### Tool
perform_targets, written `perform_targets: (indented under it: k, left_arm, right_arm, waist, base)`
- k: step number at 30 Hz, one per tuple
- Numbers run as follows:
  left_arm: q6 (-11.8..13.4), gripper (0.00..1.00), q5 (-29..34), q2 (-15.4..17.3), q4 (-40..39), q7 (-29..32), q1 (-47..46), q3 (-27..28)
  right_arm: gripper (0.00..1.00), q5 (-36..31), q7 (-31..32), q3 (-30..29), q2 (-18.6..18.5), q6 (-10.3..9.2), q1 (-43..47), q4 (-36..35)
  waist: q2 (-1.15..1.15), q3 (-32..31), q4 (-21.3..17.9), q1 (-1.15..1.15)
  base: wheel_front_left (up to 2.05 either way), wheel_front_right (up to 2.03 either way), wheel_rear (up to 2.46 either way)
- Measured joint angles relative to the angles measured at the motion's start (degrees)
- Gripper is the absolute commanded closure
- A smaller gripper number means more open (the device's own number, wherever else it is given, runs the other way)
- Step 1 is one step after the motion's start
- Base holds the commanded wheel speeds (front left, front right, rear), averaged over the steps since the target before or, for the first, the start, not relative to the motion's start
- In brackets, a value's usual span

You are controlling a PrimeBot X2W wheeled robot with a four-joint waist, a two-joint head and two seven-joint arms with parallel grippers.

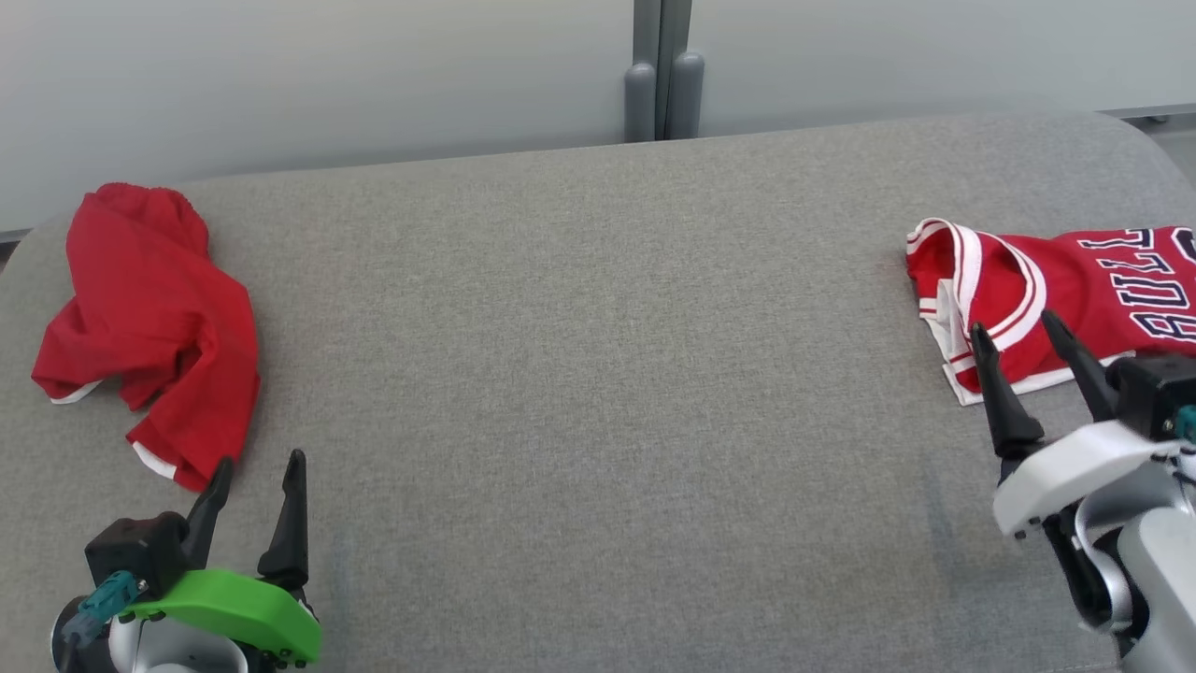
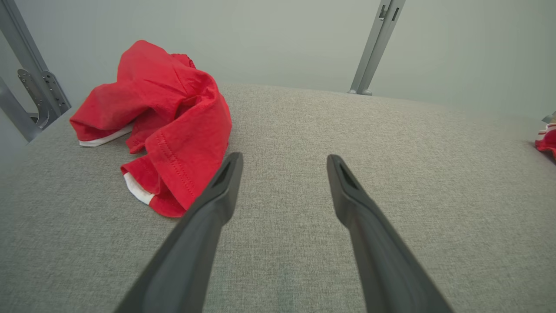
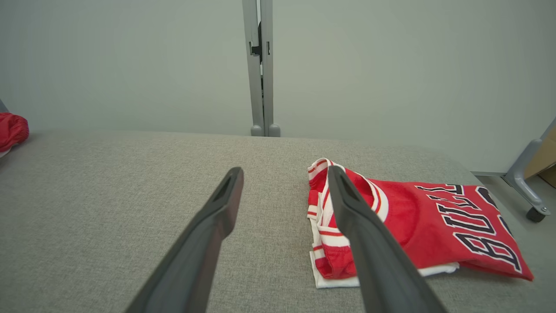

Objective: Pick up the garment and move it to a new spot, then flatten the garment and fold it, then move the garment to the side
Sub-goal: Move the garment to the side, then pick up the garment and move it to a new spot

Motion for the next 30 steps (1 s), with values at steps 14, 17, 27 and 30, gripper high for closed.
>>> perform_targets:
  k: [14,17,27,30]
  left_arm:
    - [0.0,0.0,1.94,-0.9,0.45,-0.05,0.83,0.09]
    - [0.0,0.0,2.64,-1.93,0.4,-0.07,0.83,0.07]
    - [0.05,0.0,2.56,-2.93,0.35,-0.08,5.25,8.01]
    - [0.07,0.0,2.57,-3.24,0.34,-0.08,6.8,10.89]
  right_arm:
    - [0.0,-3.57,-4.38,-1.33,3.45,-0.47,9.06,1.52]
    - [0.0,-4.33,-4.46,-1.43,3.54,-0.48,9.16,1.21]
    - [0.0,-8.75,-4.91,6.51,6.92,1.09,4.94,-0.36]
    - [0.0,-9.28,-4.92,8.13,7.9,1.64,4.42,-0.22]
  waist:
    - [0.0,-2.87,-0.89,0.0]
    - [0.0,-3.01,0.34,0.0]
    - [0.0,-3.79,6.7,0.0]
    - [0.0,-4.23,8.86,0.0]
  base:
    - [0.0,0.0,0.0]
    - [0.0,0.0,0.0]
    - [0.0,0.0,0.0]
    - [0.0,0.0,0.0]
